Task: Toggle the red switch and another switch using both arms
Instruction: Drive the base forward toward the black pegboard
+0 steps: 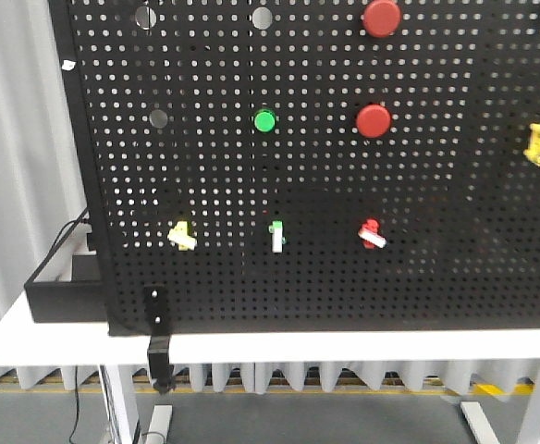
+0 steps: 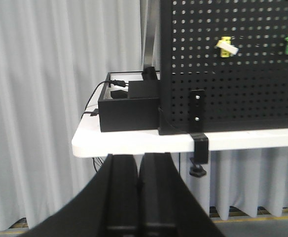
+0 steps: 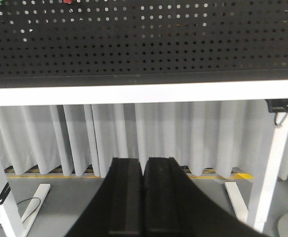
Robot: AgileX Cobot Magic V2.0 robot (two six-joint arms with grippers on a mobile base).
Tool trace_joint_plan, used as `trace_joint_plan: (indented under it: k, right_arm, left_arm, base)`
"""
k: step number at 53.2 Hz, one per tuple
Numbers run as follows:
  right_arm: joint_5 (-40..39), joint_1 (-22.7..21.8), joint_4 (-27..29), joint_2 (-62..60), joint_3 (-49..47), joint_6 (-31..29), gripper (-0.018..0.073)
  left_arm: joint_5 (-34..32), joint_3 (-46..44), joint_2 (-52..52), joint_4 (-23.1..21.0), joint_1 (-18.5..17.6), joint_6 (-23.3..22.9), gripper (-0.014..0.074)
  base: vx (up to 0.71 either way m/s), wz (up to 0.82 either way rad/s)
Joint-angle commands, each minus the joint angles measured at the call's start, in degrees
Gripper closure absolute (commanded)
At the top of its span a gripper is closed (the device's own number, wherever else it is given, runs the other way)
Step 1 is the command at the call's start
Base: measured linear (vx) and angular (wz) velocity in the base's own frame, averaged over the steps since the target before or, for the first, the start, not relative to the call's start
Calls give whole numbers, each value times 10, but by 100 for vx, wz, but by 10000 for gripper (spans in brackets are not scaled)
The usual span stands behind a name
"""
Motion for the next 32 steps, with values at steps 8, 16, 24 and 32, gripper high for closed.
trace_joint_plan:
  k: [8,16,24,32]
  right_arm:
    - [-45,-4,-1,-6,3,-4,566]
    - [-45,-4,-1,-6,3,-4,566]
    - [-45,-4,-1,-6,3,-4,566]
    - [-45,-4,-1,-6,3,-4,566]
  left_arm:
    - [-47,11,-11,-5,-1,0,594]
    - [-47,11,-11,-5,-1,0,594]
    - [-47,11,-11,-5,-1,0,594]
    - [-47,11,-11,-5,-1,0,594]
  base:
    - [24,3]
    - [20,0]
    - [15,0]
    - [11,0]
